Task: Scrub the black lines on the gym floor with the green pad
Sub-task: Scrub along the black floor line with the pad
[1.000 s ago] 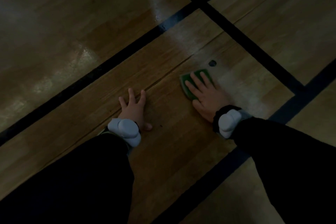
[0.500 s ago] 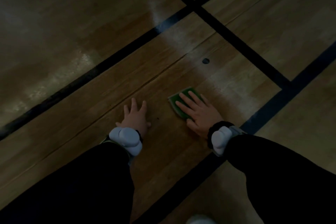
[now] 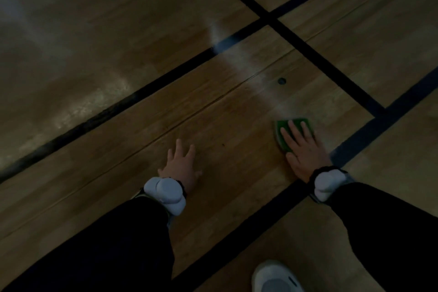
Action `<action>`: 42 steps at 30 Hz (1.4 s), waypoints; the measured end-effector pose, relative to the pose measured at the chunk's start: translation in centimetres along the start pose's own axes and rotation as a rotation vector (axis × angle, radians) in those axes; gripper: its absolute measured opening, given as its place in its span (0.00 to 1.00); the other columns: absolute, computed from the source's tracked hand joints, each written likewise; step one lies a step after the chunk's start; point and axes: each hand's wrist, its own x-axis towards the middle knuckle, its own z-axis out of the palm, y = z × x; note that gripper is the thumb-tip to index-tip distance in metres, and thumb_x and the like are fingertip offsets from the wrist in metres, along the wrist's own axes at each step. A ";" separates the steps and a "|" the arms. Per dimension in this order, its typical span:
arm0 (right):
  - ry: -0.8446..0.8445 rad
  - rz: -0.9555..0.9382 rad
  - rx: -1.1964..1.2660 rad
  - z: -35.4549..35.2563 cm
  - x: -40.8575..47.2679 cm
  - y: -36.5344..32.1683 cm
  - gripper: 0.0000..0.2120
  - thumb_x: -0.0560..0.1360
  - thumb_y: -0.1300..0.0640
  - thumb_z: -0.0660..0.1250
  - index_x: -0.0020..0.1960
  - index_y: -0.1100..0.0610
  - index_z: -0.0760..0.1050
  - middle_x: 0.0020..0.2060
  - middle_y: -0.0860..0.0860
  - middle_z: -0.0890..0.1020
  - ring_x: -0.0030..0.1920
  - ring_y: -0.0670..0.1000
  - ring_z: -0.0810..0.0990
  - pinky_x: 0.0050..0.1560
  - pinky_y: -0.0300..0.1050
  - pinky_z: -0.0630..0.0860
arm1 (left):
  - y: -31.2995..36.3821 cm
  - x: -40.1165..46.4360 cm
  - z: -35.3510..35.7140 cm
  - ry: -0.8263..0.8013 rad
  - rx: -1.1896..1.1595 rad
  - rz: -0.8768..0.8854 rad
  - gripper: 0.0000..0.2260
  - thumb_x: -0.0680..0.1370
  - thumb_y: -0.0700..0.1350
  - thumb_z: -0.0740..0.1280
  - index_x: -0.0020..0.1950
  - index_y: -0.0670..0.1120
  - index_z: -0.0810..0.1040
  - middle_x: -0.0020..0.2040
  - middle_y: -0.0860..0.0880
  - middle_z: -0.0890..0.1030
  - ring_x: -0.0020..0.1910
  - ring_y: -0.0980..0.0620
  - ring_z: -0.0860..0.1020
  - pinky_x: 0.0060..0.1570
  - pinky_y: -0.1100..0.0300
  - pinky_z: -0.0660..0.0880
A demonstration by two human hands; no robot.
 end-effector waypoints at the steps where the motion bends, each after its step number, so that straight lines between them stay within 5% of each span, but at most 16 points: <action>1: -0.016 -0.041 -0.015 0.3 -0.5 -0.9 0.39 0.65 0.41 0.28 0.76 0.47 0.34 0.77 0.48 0.37 0.77 0.56 0.37 0.73 0.54 0.35 | -0.1 -0.2 0.1 0.001 0.000 0.007 0.34 0.79 0.51 0.64 0.78 0.55 0.46 0.78 0.48 0.36 0.77 0.41 0.44 0.72 0.39 0.59; 6: -0.054 -0.193 0.008 0.9 -3.0 -5.8 0.38 0.65 0.41 0.28 0.75 0.47 0.30 0.71 0.46 0.29 0.76 0.55 0.34 0.66 0.50 0.23 | -0.1 -1.4 0.2 0.015 -0.012 0.029 0.35 0.79 0.50 0.64 0.78 0.54 0.45 0.78 0.47 0.37 0.77 0.42 0.44 0.72 0.40 0.59; 12: -0.132 -0.472 -0.043 1.7 -4.8 -12.2 0.37 0.67 0.41 0.32 0.76 0.45 0.33 0.70 0.47 0.29 0.71 0.53 0.29 0.67 0.55 0.26 | -1.2 -2.3 0.9 0.006 -0.038 0.056 0.34 0.79 0.49 0.63 0.78 0.53 0.45 0.78 0.46 0.37 0.77 0.41 0.45 0.72 0.40 0.58; 17: -0.100 -0.531 -0.077 3.1 -5.7 -14.3 0.35 0.71 0.44 0.53 0.77 0.47 0.53 0.74 0.48 0.62 0.72 0.55 0.57 0.73 0.60 0.55 | -2.2 -2.7 2.0 -0.018 -0.056 0.016 0.34 0.79 0.51 0.63 0.78 0.53 0.45 0.78 0.46 0.36 0.77 0.40 0.45 0.72 0.40 0.58; 19: -0.080 -0.543 -0.051 3.0 -5.6 -13.8 0.34 0.71 0.45 0.53 0.77 0.46 0.52 0.74 0.47 0.59 0.72 0.54 0.57 0.72 0.57 0.50 | -2.2 -2.9 2.1 -0.012 -0.062 0.012 0.34 0.79 0.51 0.63 0.78 0.53 0.45 0.78 0.46 0.37 0.77 0.41 0.45 0.73 0.41 0.57; 24: -0.082 -0.375 -0.005 1.1 -3.4 -11.3 0.33 0.73 0.44 0.38 0.77 0.44 0.36 0.75 0.44 0.34 0.76 0.52 0.35 0.73 0.56 0.33 | -2.9 -3.3 2.1 -0.015 -0.071 0.013 0.34 0.79 0.50 0.63 0.78 0.52 0.45 0.78 0.46 0.37 0.77 0.41 0.45 0.73 0.41 0.57; 35: -0.012 -0.038 0.035 -1.5 0.6 -11.1 0.31 0.80 0.48 0.50 0.78 0.49 0.38 0.77 0.50 0.37 0.77 0.56 0.37 0.76 0.58 0.40 | -6.1 -3.4 1.7 0.032 -0.179 -0.023 0.33 0.80 0.48 0.62 0.78 0.51 0.45 0.78 0.45 0.38 0.77 0.41 0.45 0.74 0.44 0.56; 42: -0.077 -0.367 -0.018 -0.7 -0.3 -18.5 0.31 0.80 0.45 0.50 0.78 0.46 0.38 0.77 0.48 0.36 0.77 0.56 0.35 0.73 0.58 0.34 | -7.2 -3.6 1.5 0.098 -0.278 -0.064 0.33 0.80 0.47 0.62 0.79 0.50 0.45 0.78 0.45 0.39 0.78 0.42 0.45 0.75 0.48 0.56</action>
